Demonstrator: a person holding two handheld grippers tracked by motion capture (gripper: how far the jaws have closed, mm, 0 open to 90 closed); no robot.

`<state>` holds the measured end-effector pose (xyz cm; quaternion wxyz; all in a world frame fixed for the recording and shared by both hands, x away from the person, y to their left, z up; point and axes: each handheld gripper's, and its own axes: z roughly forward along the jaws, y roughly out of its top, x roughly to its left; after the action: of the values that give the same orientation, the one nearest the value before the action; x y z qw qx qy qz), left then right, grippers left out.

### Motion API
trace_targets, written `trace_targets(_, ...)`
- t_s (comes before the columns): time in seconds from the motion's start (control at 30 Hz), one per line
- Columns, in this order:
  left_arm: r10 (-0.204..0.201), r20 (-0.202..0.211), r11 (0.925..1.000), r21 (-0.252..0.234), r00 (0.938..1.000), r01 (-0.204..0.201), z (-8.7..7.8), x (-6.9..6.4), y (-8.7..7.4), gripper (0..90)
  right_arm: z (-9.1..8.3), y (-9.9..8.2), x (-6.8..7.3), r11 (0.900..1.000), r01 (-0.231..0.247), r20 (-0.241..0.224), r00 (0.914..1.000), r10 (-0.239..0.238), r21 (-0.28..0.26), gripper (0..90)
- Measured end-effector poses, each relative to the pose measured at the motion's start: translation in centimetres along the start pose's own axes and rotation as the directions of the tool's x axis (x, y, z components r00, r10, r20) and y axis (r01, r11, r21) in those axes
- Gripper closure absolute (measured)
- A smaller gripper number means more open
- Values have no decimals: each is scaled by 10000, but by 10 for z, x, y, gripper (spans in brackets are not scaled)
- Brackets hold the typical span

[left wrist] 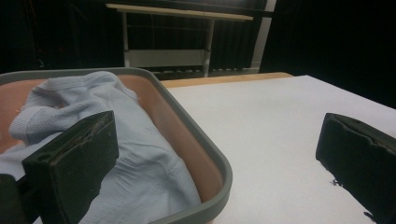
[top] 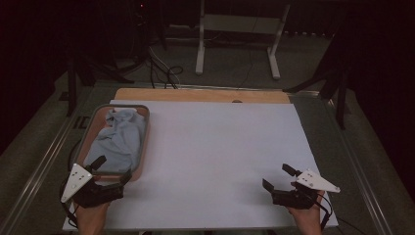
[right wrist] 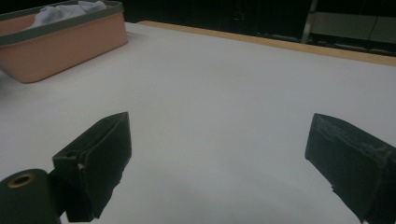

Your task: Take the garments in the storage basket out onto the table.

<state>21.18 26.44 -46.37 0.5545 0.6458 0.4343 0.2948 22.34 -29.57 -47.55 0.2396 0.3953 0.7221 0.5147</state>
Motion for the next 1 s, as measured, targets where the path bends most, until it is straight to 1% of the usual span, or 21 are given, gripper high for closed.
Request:
trace_targets(0.1,99,-28,9999,-65,9999,-100,-1,-1,0,2,2,0,2,9999,89,-54,9999,-88,80,72)
trace_targets(0.23,48,50,9999,-122,10000,-48,-1,-1,-1,2,1,0,3,9998,174,-10,9998,-174,54,72)
trace_targets(0.3,-37,158,9999,-111,9999,38,0,-2,-1,2,0,0,2,9998,161,10,9999,-161,70,72)
trace_targets(0.37,-203,259,9997,-90,9995,205,1,-1,-1,2,0,0,2,9999,145,61,9999,-146,38,72)
trace_targets(0.4,-203,259,9997,-90,9995,205,1,-1,-1,2,0,0,2,9999,145,61,9999,-146,38,72)
trace_targets(0.43,-331,204,9994,-30,9992,331,1,0,1,2,-1,-1,1,9999,80,123,9999,-81,69,72)
trace_targets(0.5,-525,185,9985,-126,9985,527,1,1,8,2,-1,-1,1,9999,85,149,9999,-86,54,72)
trace_targets(0.6,-422,141,9991,-44,9990,422,1,2,16,3,-2,-2,2,9999,86,110,9999,-87,88,72)
trace_targets(0.63,-422,141,9991,-44,9990,422,1,2,16,2,-3,-2,2,9999,114,90,9999,-115,95,72)
trace_targets(0.67,-299,86,9995,42,9995,298,1,2,20,2,-2,-2,2,9999,128,135,9998,-130,91,72)
trace_targets(0.73,-261,102,9996,86,9996,260,1,3,22,2,-2,-2,3,9999,110,133,9998,-112,95,72)
trace_targets(0.77,-161,95,9996,228,9998,159,1,4,25,2,-1,-2,3,9998,125,140,9998,-127,132,72)
trace_targets(0.93,7,51,9998,215,10000,-9,1,7,30,2,-1,-2,4,9998,179,105,9998,-180,122,72)
trace_targets(0.97,217,26,9995,210,9998,-217,0,7,33,2,-1,-2,5,9996,233,123,9996,-235,134,72)
trace_targets(1.0,294,-9,9994,194,9996,-294,0,8,34,3,-1,-2,5,9996,257,106,9996,-258,141,72)
